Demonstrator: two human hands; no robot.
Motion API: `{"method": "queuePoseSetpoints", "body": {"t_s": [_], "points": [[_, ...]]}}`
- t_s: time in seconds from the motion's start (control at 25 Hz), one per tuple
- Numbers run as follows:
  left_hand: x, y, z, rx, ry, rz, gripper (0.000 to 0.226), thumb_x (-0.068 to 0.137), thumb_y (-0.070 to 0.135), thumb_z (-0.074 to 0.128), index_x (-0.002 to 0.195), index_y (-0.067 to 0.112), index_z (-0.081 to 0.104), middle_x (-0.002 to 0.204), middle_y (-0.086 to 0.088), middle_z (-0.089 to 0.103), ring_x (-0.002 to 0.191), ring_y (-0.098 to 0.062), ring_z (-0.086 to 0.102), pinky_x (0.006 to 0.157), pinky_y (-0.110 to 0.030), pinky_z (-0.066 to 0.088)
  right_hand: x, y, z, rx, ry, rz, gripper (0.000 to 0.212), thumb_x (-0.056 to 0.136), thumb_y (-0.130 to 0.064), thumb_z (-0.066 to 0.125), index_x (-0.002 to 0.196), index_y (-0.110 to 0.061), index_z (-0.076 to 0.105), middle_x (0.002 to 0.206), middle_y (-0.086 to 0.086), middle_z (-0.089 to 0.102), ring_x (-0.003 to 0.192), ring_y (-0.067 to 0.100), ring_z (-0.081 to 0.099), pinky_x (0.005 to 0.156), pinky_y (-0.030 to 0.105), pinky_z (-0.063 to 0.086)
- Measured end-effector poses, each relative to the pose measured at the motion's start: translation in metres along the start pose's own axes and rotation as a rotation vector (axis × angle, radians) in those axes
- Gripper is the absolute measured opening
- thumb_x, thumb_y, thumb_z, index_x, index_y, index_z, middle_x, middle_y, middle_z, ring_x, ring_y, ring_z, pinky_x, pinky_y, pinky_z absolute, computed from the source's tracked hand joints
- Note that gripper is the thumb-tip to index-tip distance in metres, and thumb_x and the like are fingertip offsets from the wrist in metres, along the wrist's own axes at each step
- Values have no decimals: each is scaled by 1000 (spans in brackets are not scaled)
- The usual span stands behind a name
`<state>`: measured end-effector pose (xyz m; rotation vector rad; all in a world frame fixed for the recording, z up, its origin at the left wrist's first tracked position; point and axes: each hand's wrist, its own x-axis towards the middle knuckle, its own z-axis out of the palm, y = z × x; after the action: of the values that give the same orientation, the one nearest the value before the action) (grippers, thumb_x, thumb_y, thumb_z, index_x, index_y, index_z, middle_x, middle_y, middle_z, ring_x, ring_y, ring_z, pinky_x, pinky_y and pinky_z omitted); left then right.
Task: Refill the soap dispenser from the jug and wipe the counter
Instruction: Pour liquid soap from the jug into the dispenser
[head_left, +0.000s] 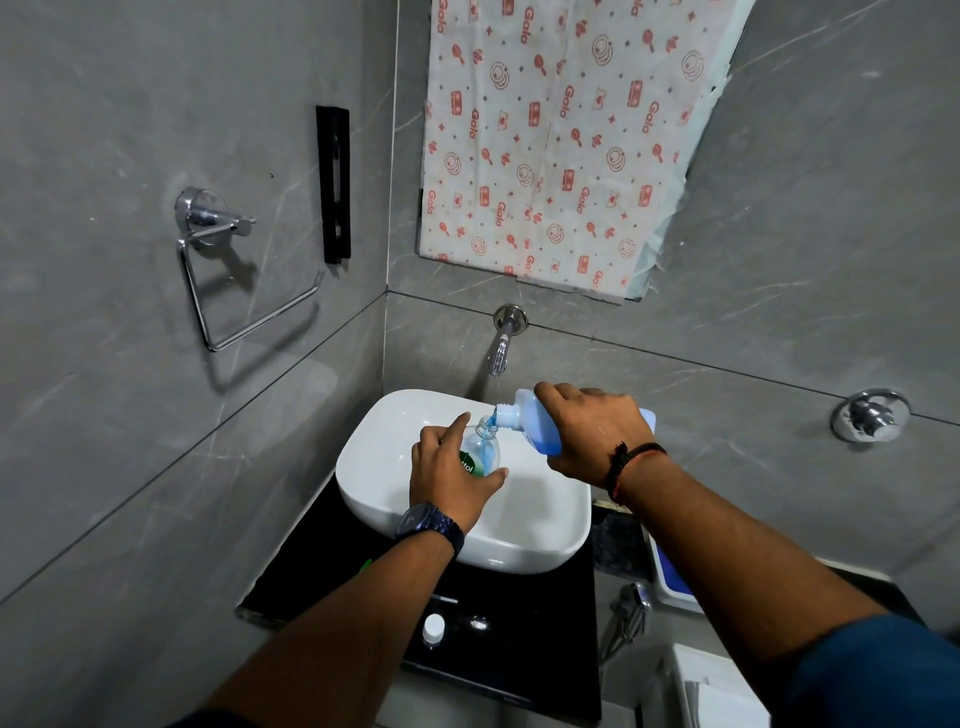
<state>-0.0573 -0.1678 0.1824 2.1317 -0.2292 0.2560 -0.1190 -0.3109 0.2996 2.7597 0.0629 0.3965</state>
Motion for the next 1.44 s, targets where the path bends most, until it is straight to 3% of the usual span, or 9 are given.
{"method": "queuePoseSetpoints", "body": {"t_s": [0.32, 0.56, 1.44], "points": [[0, 1, 1, 5, 8, 7, 87, 58, 43, 83, 133, 31, 41, 119, -2, 45, 109, -21, 45, 85, -34, 47, 0, 2, 0, -15, 11, -5, 63, 71, -33, 71, 124, -22, 39, 113, 3, 63, 89, 29, 61, 62, 31, 39], [0, 3, 0, 8, 2, 5, 87, 58, 43, 83, 133, 30, 40, 119, -2, 45, 109, -21, 45, 86, -35, 47, 0, 2, -2, -7, 2, -2, 63, 72, -34, 71, 124, -22, 38, 114, 3, 62, 90, 28, 61, 67, 35, 48], [-1, 4, -2, 0, 18, 18, 86, 57, 42, 83, 132, 31, 42, 118, -2, 46, 108, -22, 46, 87, -36, 47, -1, 4, -5, -17, 6, -11, 63, 71, -33, 70, 123, -22, 38, 114, 4, 62, 90, 29, 61, 66, 33, 46]]}}
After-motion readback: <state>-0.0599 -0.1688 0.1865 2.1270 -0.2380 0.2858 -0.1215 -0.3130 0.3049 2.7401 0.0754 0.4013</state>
